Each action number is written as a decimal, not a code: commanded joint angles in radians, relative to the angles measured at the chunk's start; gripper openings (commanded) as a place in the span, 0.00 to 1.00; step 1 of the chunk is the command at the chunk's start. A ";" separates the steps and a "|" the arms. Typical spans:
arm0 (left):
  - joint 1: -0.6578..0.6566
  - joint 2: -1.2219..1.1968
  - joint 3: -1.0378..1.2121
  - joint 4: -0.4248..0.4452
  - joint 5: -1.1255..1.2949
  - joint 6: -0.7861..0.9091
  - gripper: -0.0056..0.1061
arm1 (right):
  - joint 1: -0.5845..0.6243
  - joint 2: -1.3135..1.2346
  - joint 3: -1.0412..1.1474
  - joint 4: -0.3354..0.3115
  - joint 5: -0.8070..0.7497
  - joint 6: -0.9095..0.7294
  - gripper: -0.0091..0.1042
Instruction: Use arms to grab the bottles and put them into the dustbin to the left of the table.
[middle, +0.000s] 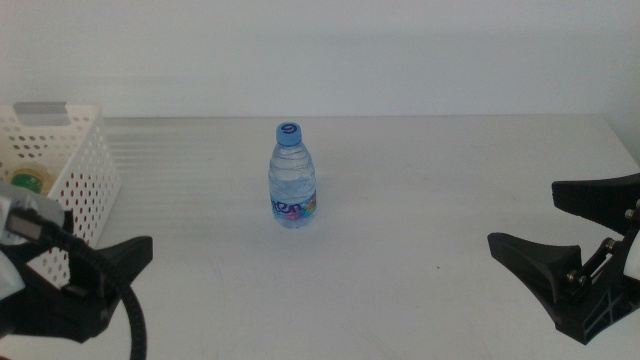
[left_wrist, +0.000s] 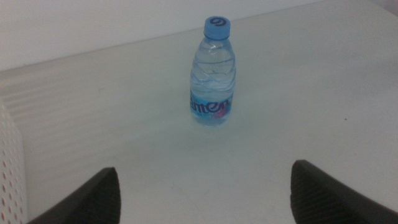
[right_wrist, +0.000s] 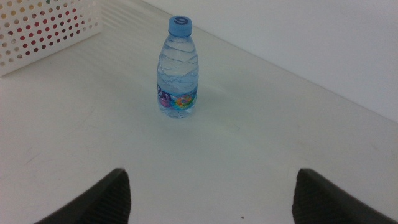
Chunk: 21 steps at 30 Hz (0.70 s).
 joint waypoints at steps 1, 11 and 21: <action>-0.001 -0.002 -0.029 0.003 -0.121 -0.007 0.86 | 0.000 -0.008 -0.025 -0.004 -0.063 -0.016 0.68; -0.002 0.093 -0.030 -0.004 -0.343 -0.011 0.86 | 0.000 -0.008 -0.025 -0.005 -0.062 -0.016 0.68; -0.079 0.391 -0.030 0.004 -0.735 -0.058 0.86 | 0.000 -0.008 -0.025 -0.006 -0.062 -0.016 0.68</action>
